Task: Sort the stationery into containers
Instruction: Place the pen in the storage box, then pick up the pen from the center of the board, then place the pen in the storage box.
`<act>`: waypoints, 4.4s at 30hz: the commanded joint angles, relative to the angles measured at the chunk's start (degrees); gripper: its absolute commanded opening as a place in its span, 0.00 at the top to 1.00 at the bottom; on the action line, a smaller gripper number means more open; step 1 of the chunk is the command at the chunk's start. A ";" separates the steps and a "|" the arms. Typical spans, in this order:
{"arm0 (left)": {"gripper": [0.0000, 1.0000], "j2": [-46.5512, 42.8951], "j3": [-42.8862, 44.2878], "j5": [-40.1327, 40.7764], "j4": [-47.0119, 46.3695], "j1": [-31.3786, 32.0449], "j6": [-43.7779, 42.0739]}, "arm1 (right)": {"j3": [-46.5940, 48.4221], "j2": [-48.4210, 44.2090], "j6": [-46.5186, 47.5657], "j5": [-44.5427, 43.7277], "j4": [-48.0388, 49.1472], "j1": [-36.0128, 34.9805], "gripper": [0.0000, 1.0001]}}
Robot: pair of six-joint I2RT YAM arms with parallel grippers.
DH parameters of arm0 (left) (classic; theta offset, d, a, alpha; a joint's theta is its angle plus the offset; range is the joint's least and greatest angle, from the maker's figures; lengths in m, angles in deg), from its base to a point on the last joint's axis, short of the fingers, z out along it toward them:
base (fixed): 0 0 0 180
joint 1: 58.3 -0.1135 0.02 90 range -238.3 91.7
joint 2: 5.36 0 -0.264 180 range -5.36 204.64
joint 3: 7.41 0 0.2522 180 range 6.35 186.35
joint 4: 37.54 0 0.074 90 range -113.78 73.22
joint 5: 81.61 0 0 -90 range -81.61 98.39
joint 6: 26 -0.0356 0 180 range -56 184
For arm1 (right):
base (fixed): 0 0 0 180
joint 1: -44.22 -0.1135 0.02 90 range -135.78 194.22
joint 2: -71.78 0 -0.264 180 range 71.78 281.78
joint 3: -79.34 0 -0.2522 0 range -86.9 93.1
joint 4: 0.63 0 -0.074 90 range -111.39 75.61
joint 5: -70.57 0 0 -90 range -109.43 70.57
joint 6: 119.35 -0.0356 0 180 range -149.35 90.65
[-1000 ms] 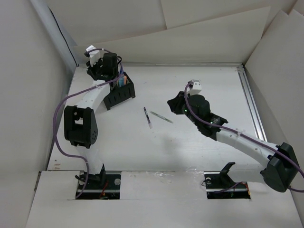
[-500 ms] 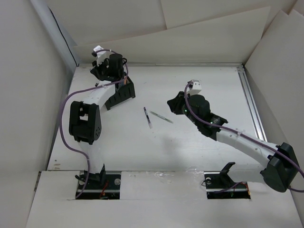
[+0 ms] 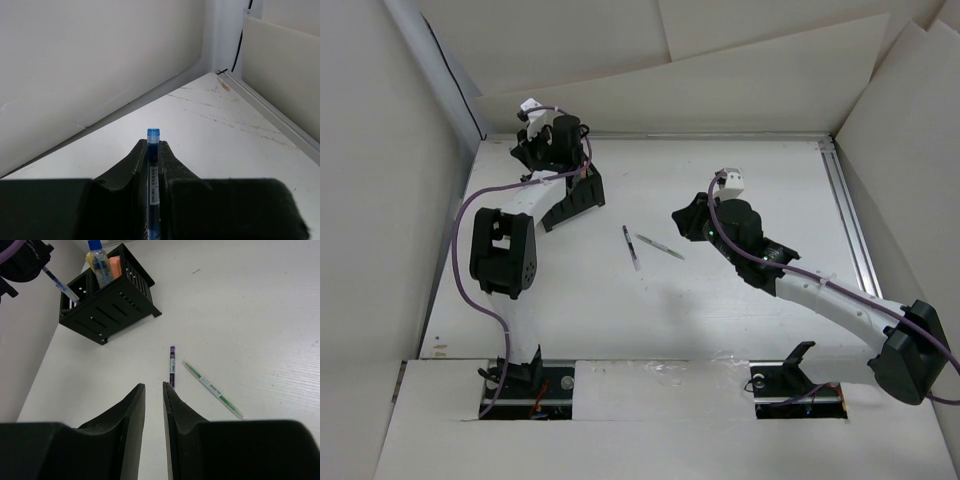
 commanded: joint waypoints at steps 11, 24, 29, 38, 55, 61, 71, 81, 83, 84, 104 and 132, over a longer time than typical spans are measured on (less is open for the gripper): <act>0.87 -2.08 -1.68 0.98 -4.01 -0.22 0.23 | -0.23 -0.06 0.23 0.62 2.85 -0.08 0.73; 0.75 -9.71 -3.26 -2.87 -1.37 -0.22 4.17 | -0.23 -0.06 0.23 0.62 2.85 -0.08 0.73; 0.79 -16.74 -0.72 -12.01 10.45 0.56 15.76 | -0.23 -0.06 0.23 -0.61 2.85 -0.08 0.73; 1.00 -24.58 -12.92 -26.25 14.88 18.29 29.06 | -0.23 -1.11 0.76 -3.60 2.85 0.44 1.00; 0.77 -12.55 -25.07 -45.52 17.43 24.03 35.83 | -0.75 -1.73 -0.47 -2.47 2.33 2.11 0.78; 0.77 -6.92 -20.68 -43.15 18.49 24.03 35.83 | -0.75 -1.20 -0.47 -1.32 2.33 2.11 0.77; 0.77 -2.79 -19.35 -41.04 18.49 22.02 36.35 | -0.23 -0.67 -0.47 -0.26 2.33 2.11 0.77; 0.83 0.56 -17.68 -38.13 19.02 21.48 35.65 | -0.23 -0.67 -0.47 -0.26 2.33 2.11 0.77; 0.89 0.56 -17.68 -38.13 19.02 21.48 35.65 | -0.23 -0.67 -0.47 -0.26 2.33 2.11 0.77; 0.92 0.56 -17.68 -38.13 19.02 21.48 35.65 | -0.23 -0.67 -0.47 -0.26 2.33 2.11 0.77; 1.00 -31.78 -23.21 -39.04 20.07 8.68 34.42 | -0.23 -0.67 -0.47 -0.26 2.33 1.59 0.77; 1.00 -6.22 4.82 -3.96 11.38 -2.51 3.05 | 0.30 1.17 0.06 1.50 2.85 0.53 0.76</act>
